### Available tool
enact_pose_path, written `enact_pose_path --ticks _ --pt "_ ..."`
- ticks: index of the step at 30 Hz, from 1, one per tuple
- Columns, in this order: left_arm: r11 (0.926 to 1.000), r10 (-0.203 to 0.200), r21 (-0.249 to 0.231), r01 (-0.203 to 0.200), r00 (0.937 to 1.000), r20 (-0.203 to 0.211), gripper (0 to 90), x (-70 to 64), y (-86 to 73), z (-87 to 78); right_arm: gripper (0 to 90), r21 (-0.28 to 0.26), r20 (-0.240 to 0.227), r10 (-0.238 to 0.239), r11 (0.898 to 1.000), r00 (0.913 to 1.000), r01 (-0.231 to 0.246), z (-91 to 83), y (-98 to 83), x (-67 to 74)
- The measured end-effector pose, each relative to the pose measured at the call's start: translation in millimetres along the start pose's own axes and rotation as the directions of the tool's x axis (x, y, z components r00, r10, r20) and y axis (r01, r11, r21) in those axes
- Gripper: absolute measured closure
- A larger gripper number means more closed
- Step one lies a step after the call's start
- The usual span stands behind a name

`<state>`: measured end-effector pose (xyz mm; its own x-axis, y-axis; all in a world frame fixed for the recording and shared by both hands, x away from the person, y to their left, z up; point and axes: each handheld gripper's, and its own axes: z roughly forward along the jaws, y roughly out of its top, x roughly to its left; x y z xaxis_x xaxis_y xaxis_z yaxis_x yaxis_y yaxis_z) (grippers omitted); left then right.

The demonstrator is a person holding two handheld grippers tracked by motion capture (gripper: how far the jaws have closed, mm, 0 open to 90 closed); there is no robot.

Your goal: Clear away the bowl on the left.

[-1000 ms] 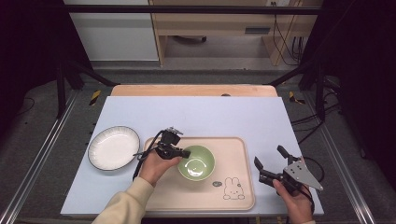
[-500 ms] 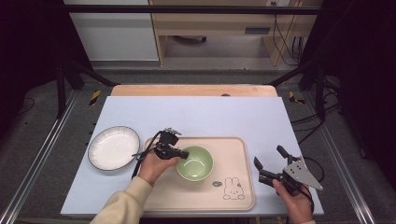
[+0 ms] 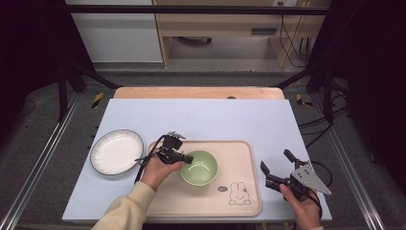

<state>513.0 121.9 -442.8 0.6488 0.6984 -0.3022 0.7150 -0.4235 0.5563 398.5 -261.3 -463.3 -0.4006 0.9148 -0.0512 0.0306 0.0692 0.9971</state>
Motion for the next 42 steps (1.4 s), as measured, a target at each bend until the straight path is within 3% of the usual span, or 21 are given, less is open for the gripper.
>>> enact_pose_path --ticks 27,42 --pt "0.9996 0.007 -0.028 -0.008 0.9999 -0.015 82.8 0.1 -5.8 0.3 7.7 0.004 -0.003 0.000 1.000 1.0000 0.000 0.2 0.1 0.9" --pt "0.9985 0.024 -0.049 -0.026 0.9989 -0.041 68.1 -1.6 -8.2 -0.9 7.6 0.003 -0.012 -0.003 1.000 0.9999 0.003 1.1 -0.4 2.1"
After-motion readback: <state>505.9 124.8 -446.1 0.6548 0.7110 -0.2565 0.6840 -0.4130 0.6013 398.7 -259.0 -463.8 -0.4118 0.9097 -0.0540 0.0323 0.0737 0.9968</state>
